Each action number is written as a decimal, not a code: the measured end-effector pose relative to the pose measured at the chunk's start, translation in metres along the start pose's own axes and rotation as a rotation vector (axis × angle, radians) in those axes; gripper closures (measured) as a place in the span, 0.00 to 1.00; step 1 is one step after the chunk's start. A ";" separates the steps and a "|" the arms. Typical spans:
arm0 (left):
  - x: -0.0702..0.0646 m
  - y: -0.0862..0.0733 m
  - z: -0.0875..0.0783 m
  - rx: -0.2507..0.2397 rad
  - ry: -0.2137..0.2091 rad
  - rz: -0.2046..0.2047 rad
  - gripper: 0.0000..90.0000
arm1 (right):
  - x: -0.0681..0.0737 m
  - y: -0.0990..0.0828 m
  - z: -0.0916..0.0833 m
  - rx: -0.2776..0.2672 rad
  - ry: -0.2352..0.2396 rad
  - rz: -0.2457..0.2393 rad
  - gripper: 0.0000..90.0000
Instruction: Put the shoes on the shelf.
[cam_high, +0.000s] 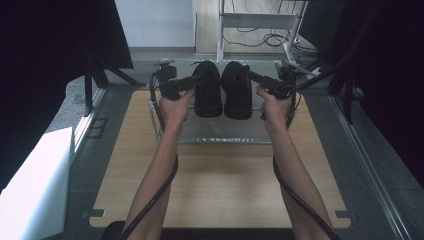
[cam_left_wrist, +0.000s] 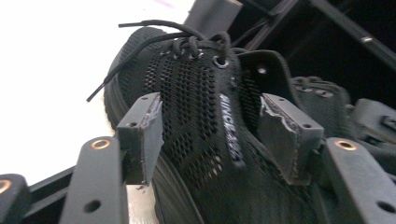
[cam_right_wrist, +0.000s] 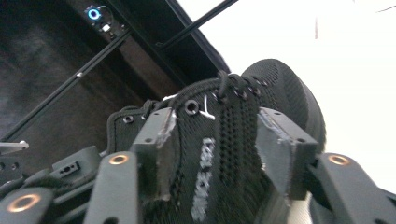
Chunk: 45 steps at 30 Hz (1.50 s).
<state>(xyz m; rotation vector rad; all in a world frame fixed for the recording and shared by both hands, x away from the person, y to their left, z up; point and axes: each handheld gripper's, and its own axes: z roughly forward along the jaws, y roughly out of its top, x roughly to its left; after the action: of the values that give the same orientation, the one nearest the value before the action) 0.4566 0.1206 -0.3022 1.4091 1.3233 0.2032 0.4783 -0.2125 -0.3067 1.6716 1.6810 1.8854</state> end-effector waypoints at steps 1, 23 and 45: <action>0.000 -0.001 -0.002 -0.001 -0.011 0.005 0.48 | -0.003 -0.001 -0.004 0.003 0.010 0.009 0.58; -0.009 -0.091 -0.052 0.001 -0.241 0.143 1.00 | -0.007 -0.092 -0.074 0.083 0.298 -0.080 1.00; -0.003 -0.080 -0.011 0.045 -0.169 0.140 1.00 | -0.012 -0.093 -0.027 0.077 0.233 -0.043 1.00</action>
<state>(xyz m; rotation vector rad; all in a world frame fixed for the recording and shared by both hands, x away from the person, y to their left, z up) 0.4013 0.1037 -0.3584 1.5237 1.0975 0.1447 0.4127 -0.2020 -0.3783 1.4754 1.8800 2.0897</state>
